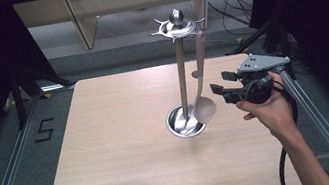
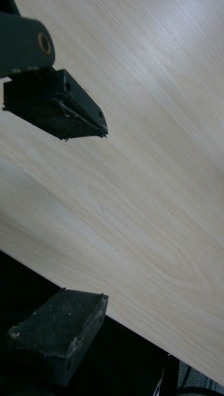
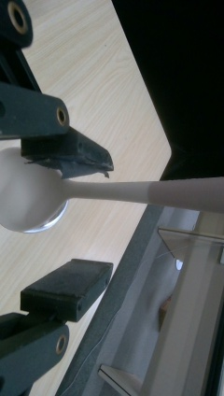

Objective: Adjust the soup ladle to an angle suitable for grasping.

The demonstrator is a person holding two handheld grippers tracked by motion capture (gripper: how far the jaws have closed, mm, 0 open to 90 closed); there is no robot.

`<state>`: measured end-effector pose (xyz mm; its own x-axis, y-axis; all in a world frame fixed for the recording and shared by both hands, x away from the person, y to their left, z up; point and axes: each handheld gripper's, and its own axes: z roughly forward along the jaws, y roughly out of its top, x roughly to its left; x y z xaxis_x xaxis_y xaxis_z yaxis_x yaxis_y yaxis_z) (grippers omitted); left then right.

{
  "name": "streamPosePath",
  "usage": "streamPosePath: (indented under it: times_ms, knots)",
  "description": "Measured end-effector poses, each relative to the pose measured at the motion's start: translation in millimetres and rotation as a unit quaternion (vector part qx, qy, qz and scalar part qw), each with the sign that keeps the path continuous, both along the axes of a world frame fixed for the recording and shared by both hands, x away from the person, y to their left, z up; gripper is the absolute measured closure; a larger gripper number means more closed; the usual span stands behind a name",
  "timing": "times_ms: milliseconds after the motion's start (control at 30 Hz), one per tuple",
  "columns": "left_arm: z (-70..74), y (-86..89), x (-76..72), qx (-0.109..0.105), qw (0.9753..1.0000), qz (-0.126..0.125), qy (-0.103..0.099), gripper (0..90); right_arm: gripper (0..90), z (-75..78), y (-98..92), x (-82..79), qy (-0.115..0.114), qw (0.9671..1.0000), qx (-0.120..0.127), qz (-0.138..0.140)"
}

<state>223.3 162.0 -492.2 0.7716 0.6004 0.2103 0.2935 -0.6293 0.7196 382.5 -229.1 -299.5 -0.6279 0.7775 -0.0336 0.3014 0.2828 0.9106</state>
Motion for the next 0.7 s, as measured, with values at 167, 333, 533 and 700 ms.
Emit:
streamPosePath:
  times_ms: [167, 333, 533, 700]
  knots:
    - [-0.2, -0.1, 0.1, -0.001, 1.0, 0.0, 0.001, 15.2, 39.2, -5.3, -7.4, -6.4, 0.001, 1.0, -0.001, -0.005]
    - [-0.4, 0.0, 0.3, -0.001, 1.0, 0.001, 0.001, 15.1, 36.1, -15.8, -12.7, -13.9, 0.003, 0.9999, 0.004, -0.013]
    - [-0.3, 0.0, 0.3, -0.001, 1.0, 0.001, 0.0, 15.2, 31.0, -25.1, -12.4, -21.0, 0.005, 0.9997, 0.015, -0.016]
    - [-0.4, 0.1, 0.3, -0.001, 1.0, 0.002, 0.0, 15.1, 29.7, -32.1, -13.4, -25.3, 0.003, 0.9997, 0.019, -0.016]
